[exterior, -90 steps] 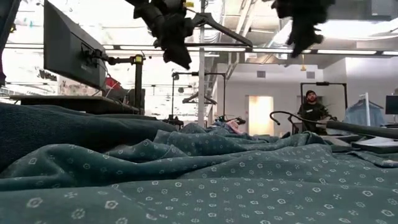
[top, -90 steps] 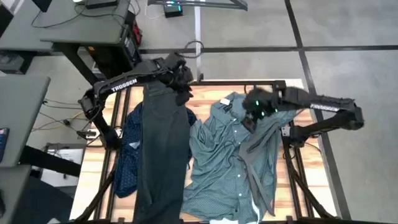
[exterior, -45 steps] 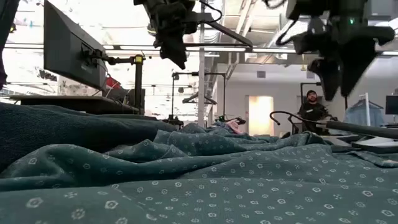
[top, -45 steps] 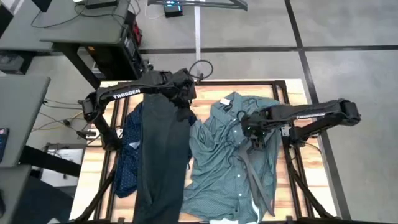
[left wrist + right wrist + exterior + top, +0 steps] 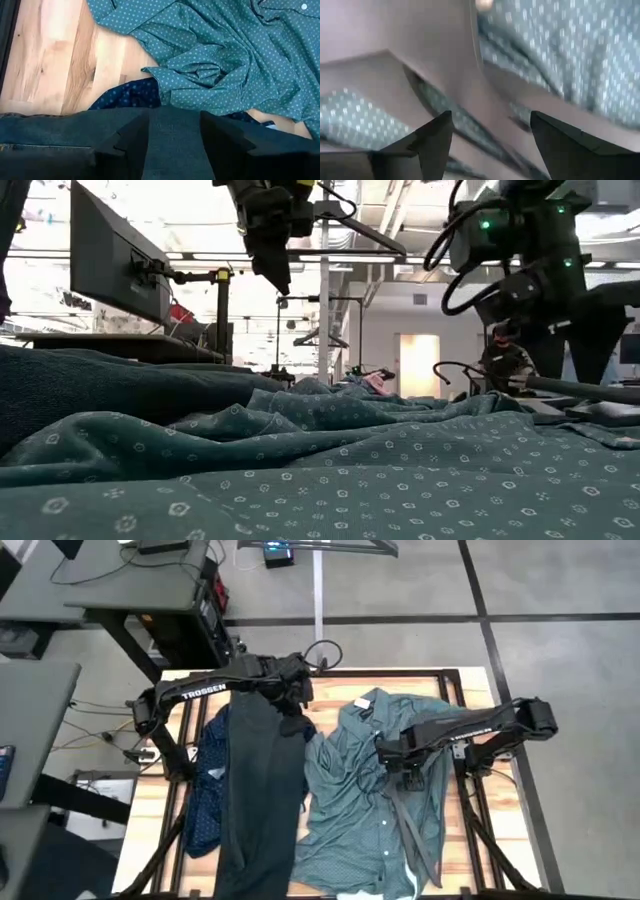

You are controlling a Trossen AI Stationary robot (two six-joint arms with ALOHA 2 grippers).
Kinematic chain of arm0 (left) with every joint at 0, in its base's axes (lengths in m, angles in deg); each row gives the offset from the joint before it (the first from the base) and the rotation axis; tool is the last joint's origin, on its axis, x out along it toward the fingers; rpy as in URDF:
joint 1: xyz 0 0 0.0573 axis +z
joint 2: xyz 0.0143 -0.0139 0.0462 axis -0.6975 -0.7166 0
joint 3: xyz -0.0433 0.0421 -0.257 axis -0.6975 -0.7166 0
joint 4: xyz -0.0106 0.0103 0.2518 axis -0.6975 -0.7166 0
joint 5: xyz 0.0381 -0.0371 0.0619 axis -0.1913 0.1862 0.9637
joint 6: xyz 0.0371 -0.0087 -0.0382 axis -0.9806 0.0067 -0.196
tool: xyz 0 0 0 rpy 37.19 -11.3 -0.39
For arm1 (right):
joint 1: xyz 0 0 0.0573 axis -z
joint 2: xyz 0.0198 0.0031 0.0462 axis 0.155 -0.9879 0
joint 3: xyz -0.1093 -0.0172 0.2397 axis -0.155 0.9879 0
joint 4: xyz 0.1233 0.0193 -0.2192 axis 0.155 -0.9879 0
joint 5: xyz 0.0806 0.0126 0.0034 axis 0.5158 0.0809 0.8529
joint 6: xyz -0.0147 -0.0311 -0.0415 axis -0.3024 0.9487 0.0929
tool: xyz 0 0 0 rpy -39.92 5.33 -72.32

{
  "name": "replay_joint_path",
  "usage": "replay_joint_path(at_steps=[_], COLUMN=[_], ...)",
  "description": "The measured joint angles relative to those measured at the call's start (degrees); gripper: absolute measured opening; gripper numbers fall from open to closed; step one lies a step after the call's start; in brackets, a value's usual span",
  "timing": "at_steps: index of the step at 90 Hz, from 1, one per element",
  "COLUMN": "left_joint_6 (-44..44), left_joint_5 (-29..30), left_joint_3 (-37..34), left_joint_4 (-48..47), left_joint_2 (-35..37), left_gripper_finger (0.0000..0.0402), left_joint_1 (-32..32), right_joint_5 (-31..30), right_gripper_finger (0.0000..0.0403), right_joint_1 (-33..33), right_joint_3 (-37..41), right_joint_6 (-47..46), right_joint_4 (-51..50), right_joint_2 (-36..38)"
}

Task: Hang clothes
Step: Hang the black pants on the rack

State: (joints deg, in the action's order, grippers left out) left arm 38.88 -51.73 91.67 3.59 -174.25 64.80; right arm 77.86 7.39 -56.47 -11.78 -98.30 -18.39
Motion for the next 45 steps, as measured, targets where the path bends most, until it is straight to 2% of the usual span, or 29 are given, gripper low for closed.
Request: replay_joint_path(at_steps=[14,23,31,45], left_joint_6=[0.00,0.01,0.07,0.10], left_joint_5=[-0.02,-0.03,-0.04,-0.04], left_joint_3=[0.00,0.00,0.00,0.00], left_joint_4=[0.00,-0.08,-0.17,-0.23], left_joint_2=[0.00,0.00,0.00,0.00], left_gripper_finger=[0.0157,0.0157,0.0157,0.0157], left_joint_1=[0.00,0.00,-0.01,-0.11], right_joint_5=[-0.08,-0.29,-0.28,-1.20], right_gripper_finger=[0.0250,0.0229,0.0189,0.0085], right_joint_1=[0.00,0.01,0.02,0.05], right_joint_3=[1.28,3.05,4.28,3.79], right_joint_6=[0.29,0.43,0.76,2.21], right_joint_4=[5.13,5.41,5.14,4.63], right_joint_2=[-0.10,-0.10,-0.08,-0.05])
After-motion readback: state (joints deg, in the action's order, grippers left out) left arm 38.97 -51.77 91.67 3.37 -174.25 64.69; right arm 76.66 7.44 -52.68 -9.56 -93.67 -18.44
